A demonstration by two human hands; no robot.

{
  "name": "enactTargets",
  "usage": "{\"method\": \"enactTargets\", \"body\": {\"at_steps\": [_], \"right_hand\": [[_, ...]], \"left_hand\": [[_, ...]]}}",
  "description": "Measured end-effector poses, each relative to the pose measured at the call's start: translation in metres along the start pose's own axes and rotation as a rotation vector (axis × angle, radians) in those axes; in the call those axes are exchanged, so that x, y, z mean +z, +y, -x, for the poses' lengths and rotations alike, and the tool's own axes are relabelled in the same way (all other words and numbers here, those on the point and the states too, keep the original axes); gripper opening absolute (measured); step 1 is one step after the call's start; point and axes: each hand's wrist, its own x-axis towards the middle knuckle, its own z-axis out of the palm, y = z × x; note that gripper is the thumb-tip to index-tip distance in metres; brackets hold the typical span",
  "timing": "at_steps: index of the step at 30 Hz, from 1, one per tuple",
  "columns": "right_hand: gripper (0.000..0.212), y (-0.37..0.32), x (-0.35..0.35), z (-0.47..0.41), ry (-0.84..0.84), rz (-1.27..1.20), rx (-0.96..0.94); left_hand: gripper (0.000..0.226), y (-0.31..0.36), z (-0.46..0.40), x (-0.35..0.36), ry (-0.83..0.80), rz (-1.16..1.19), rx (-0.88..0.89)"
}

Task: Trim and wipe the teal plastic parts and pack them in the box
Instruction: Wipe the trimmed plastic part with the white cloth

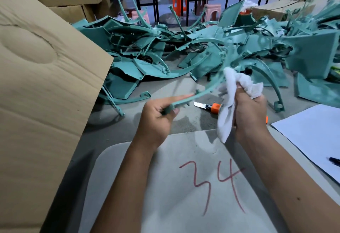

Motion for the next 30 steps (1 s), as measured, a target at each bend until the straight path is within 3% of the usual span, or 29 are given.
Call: {"method": "enactTargets", "body": {"at_steps": [3,5,7,8,10,12,14,18,25,30], "right_hand": [[0.019,0.004,-0.017,-0.015,0.147,0.175,-0.068],[0.021,0.006,-0.023,-0.019,0.155,0.36,-0.307],[0.019,0.004,-0.018,-0.015,0.005,0.614,-0.704],[0.027,0.005,-0.013,-0.011,-0.108,0.741,-0.887],[0.043,0.006,-0.004,-0.006,-0.331,0.912,-1.06],[0.04,0.009,0.003,0.001,-0.473,0.974,-1.059],[0.025,0.009,0.002,0.002,-0.486,0.962,-1.044],[0.014,0.003,-0.008,-0.008,-0.399,1.016,-1.026],[0.012,-0.011,-0.022,-0.02,-0.202,0.923,-1.072],[0.017,-0.011,-0.042,-0.041,-0.074,0.989,-0.968]], "left_hand": [[0.045,-0.005,-0.004,-0.014,0.218,-0.015,-0.072],[0.027,-0.006,-0.005,-0.023,0.276,0.036,-0.101],[0.011,-0.007,-0.006,-0.029,0.297,0.049,-0.095],[0.017,-0.006,-0.005,-0.029,0.295,0.025,-0.083],[0.023,-0.005,-0.004,-0.025,0.259,-0.029,-0.056],[0.027,-0.002,-0.002,-0.02,0.245,-0.058,-0.039],[0.031,0.0,-0.002,-0.018,0.299,-0.047,-0.038],[0.037,0.006,-0.005,-0.018,0.383,-0.005,-0.029],[0.04,0.017,-0.01,-0.029,0.388,0.079,0.054],[0.048,0.015,-0.006,-0.043,0.398,0.109,0.044]]}}
